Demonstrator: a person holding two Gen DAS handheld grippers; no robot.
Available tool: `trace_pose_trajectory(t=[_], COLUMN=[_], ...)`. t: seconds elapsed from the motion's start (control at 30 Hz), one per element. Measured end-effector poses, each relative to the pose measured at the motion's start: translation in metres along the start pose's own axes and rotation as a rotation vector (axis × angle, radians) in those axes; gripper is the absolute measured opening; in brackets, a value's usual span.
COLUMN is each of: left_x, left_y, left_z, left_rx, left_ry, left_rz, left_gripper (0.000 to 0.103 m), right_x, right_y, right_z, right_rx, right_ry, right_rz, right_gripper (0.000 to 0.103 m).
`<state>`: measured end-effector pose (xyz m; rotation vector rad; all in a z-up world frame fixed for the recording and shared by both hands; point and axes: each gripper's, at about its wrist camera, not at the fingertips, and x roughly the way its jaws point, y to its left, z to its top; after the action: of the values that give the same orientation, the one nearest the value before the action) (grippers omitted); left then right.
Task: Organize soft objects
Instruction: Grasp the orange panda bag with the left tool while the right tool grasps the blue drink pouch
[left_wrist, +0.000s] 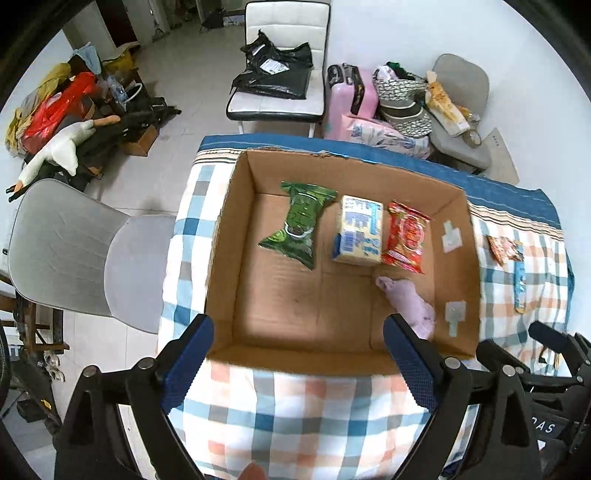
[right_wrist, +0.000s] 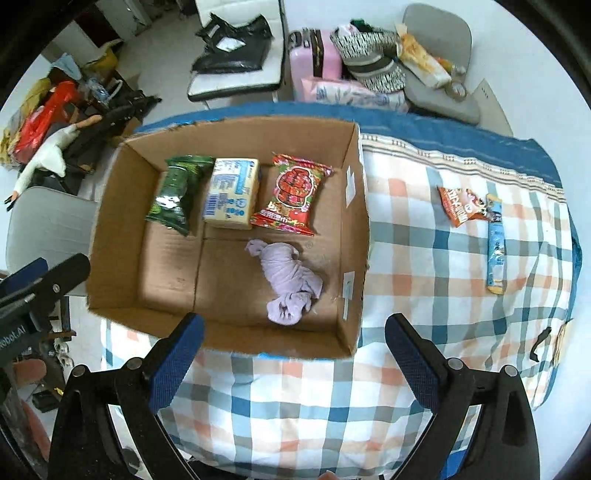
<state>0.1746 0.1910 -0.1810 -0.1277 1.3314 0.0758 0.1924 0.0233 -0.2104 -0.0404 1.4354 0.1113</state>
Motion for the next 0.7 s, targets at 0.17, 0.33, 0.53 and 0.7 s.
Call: trace_pose_trajectory(t=[0.17, 0.33, 0.53, 0.7], left_x=[-0.026, -0.048, -0.058, -0.043], left_y=[-0.013, -0.035, -0.092, -0.181], left_z=[-0.013, -0.015, -0.002, 0.025], left_rx=[0.011, 0.018, 0.087, 0.223], left_ry=[-0.036, -0.073, -0.116, -0.127], left_rz=[0.009, 0.007, 0.008, -0.004], left_gripper=[0.094, 0.094, 0.094, 0.094], right_x=[-0.031, -0.053, -0.068, -0.066], right_y=[-0.001, -0.016, -0.072, -0.155], right_z=[-0.015, -0.021, -0.022, -0.019], right_rx=[-0.026, -0.019, 0.049, 0.162], right_ry=[-0.056, -0.089, -0.115, -0.112], right_rz=[0.028, 0.072, 0.083, 0.037], right_gripper=[0.1, 0.1, 0.1, 0.1])
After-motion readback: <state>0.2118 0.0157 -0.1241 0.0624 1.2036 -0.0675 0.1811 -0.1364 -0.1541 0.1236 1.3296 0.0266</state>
